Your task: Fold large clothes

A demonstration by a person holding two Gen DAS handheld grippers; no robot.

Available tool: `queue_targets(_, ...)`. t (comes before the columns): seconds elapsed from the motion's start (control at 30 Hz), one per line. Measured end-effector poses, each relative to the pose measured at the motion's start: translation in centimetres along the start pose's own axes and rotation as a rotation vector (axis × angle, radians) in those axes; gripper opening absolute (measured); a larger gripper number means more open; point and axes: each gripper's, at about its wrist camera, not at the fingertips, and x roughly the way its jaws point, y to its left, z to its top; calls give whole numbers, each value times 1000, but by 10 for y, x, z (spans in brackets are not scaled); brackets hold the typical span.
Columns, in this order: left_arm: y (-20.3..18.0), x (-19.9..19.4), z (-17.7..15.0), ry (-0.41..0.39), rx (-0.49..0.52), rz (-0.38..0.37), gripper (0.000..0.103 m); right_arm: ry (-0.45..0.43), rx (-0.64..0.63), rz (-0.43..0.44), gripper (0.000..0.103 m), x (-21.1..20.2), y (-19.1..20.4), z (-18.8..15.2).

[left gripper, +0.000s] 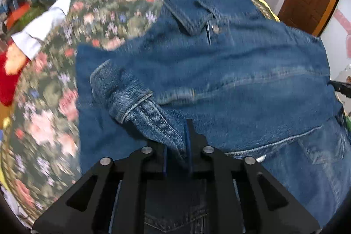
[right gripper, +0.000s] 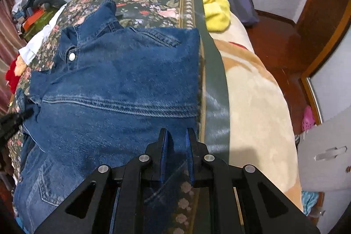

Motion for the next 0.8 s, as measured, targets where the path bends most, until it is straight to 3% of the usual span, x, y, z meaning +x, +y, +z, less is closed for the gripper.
queue_targets(0.13,19,-4,-13,-8,-81,-80,33,15,-6,-24,11,-1,1,-4)
queue_targets(0.2,31,-4,-13,1,-130,-112,49,39,-15,-81,13,1,1,-7)
queue_targets(0.3,49,-4,-14,19,-222,-195,55,24,3,-59,20,-2,-6,-16)
queue_targets(0.33,55,-3,-14,24,-254,-213,55,23,16,-50,27,-3,-9,-17)
queue_targets(0.4,65,4,-11,38,-311,-231,55,22,58,-42,53,-4,-18,-21)
queue_targets(0.43,68,8,-9,41,-334,-226,55,22,75,-39,68,-3,-22,-23)
queue_targets(0.47,70,11,-6,40,-344,-219,55,18,94,-31,71,-1,-27,-26)
queue_targets(0.53,71,17,0,44,-357,-194,45,21,123,15,71,-1,-34,-29)
queue_targets(0.57,70,19,2,45,-356,-168,34,23,146,39,71,-2,-39,-30)
queue_targets(0.67,60,13,12,17,-289,-82,29,31,191,96,71,-7,-45,-29)
queue_targets(0.8,39,-22,29,-103,-164,45,28,35,247,209,71,-13,-50,-25)
